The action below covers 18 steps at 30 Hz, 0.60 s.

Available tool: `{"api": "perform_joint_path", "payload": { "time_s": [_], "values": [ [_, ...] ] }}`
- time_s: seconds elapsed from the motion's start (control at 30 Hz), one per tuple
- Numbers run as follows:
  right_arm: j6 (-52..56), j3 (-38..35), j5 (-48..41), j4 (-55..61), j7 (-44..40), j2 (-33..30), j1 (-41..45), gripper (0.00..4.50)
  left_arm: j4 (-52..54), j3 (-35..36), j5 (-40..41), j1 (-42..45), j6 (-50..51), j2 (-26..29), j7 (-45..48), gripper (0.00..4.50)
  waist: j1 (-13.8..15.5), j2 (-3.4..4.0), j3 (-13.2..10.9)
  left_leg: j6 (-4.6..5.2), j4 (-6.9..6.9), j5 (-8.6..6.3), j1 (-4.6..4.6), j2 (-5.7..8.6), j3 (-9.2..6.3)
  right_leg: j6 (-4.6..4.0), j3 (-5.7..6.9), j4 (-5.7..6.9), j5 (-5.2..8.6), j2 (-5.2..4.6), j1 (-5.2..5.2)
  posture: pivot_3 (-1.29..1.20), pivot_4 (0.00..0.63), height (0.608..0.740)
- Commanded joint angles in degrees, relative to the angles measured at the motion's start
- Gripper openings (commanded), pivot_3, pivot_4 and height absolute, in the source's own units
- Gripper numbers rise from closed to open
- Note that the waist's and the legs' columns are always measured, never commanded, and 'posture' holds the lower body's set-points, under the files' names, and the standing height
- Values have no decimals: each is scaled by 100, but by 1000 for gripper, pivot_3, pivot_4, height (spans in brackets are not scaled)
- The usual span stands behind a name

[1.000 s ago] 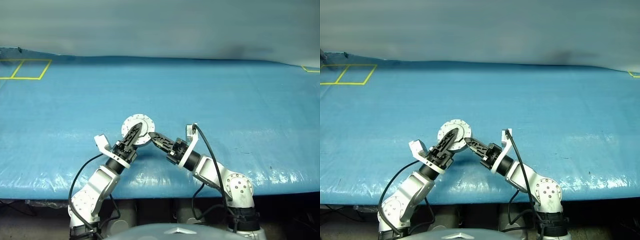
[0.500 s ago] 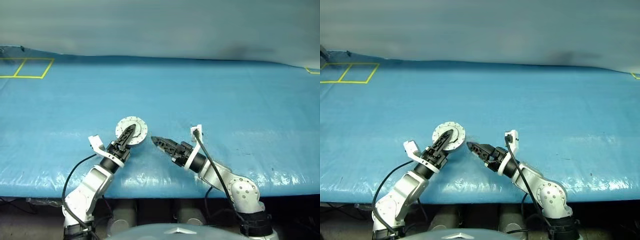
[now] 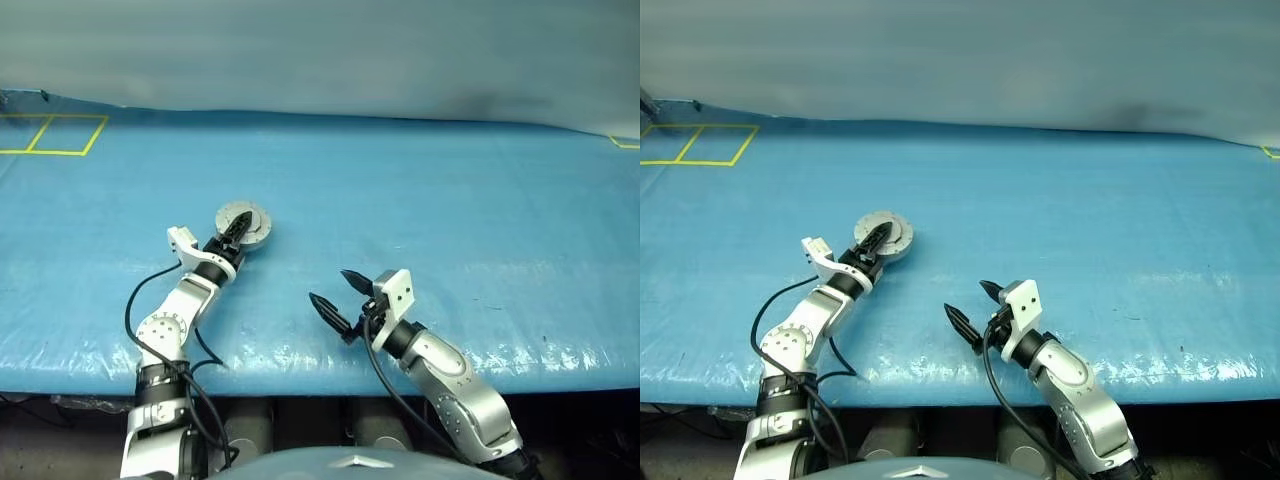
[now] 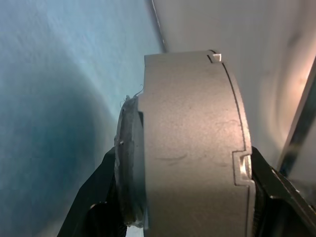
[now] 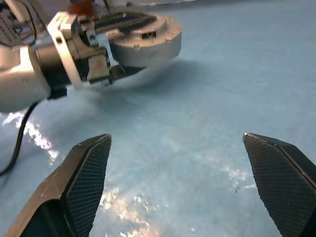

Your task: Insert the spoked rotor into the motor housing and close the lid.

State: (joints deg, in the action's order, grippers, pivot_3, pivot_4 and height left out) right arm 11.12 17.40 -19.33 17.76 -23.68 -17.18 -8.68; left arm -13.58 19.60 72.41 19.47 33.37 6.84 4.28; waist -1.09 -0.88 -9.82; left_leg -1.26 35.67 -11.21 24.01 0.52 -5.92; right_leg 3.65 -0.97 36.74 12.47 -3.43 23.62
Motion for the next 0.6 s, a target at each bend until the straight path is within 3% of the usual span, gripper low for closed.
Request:
{"api": "perform_joint_path", "payload": {
  "time_s": [0.03, 0.37, 0.6],
  "values": [
    [-457, -32, 559, -180, 157, 54, -90, 4500, -543, 229, -449, 729, -424, 126, 384, 2450, 5, -5, -2, 0, 0, 0, -1, 0, 0, 1, -1, -1, -1, 0, -2, 0, 150, 740],
    [-633, -144, 981, -343, 330, 288, -317, 4500, -3363, 615, -1739, 2653, -1253, 521, 1097, 2450, 12, -34, -19, -1, 1, 1, -1, 1, -4, 22, 1, 0, -13, 3, -4, 0, 150, 740],
    [-539, -143, 1077, -294, 336, 360, -316, 4500, -4651, 622, -2624, 3360, -1660, 523, 992, 2450, -10, -38, -21, -2, -2, 1, 0, 2, -6, 48, 1, -2, -28, 2, -4, 0, 150, 740]
  ]
}}
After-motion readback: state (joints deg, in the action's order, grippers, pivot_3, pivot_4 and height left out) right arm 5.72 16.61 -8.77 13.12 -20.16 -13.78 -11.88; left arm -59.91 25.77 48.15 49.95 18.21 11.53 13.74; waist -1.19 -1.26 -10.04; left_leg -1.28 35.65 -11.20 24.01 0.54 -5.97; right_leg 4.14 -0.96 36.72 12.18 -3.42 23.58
